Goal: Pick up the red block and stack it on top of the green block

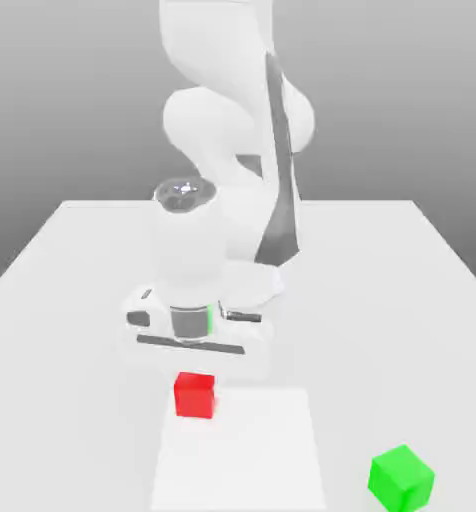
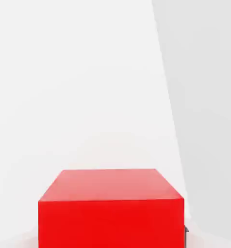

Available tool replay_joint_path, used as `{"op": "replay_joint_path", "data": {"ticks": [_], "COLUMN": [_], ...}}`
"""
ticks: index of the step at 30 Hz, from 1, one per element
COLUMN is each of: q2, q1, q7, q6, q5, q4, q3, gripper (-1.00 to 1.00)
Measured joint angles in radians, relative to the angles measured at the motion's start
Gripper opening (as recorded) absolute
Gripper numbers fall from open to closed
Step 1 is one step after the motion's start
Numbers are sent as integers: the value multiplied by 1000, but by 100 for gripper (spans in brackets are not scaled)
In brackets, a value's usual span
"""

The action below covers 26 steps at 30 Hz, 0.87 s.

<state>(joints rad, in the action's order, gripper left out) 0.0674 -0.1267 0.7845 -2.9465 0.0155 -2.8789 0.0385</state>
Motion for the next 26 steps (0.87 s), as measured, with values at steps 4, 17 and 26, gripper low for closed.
{"op": "replay_joint_path", "data": {"ticks": [4, 17, 26], "q2": [-120, 87, 266], "q1": [15, 299, 350], "q7": [8, -237, -227], "q6": [118, 360, 253], "q5": [-24, -61, -125], "q4": [-3, 444, 512], "q3": [-1, -186, -186], "gripper": [-100, -100, 100]}}
